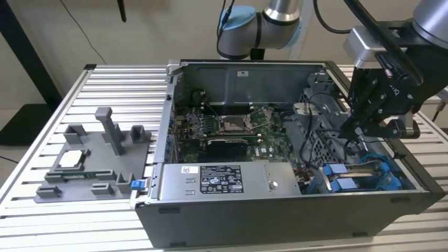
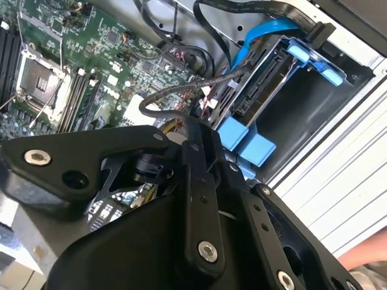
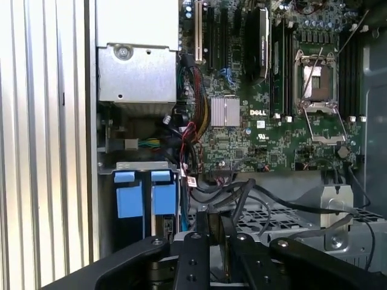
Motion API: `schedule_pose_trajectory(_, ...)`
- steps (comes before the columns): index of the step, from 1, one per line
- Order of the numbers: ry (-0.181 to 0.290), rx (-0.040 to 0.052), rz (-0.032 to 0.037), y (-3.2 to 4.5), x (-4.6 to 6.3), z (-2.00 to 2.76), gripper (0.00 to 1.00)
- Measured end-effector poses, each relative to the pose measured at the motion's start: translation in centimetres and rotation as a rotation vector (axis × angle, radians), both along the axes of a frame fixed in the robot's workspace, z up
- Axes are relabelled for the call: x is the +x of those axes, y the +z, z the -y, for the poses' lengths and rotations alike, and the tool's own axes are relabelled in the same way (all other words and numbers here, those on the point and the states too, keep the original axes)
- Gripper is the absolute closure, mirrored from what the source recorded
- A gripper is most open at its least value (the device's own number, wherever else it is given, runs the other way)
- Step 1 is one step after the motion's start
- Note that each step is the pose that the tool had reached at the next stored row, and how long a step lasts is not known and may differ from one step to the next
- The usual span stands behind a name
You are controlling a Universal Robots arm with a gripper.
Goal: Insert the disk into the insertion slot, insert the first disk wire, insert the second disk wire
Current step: 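Insert the first disk wire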
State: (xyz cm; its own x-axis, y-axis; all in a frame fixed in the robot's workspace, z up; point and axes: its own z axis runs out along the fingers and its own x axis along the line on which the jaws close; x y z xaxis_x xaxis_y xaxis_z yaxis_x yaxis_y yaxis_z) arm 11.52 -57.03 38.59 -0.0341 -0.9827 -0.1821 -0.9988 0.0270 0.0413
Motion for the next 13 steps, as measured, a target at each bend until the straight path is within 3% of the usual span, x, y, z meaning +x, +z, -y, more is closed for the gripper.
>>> schedule_pose_trajectory(9,0.0,-0.045,0.0036,-0.11,0.34,0.0,1.0)
schedule_pose_trajectory(13,0.0,-0.0498,0.0038,-0.13,0.44,0.0,1.0)
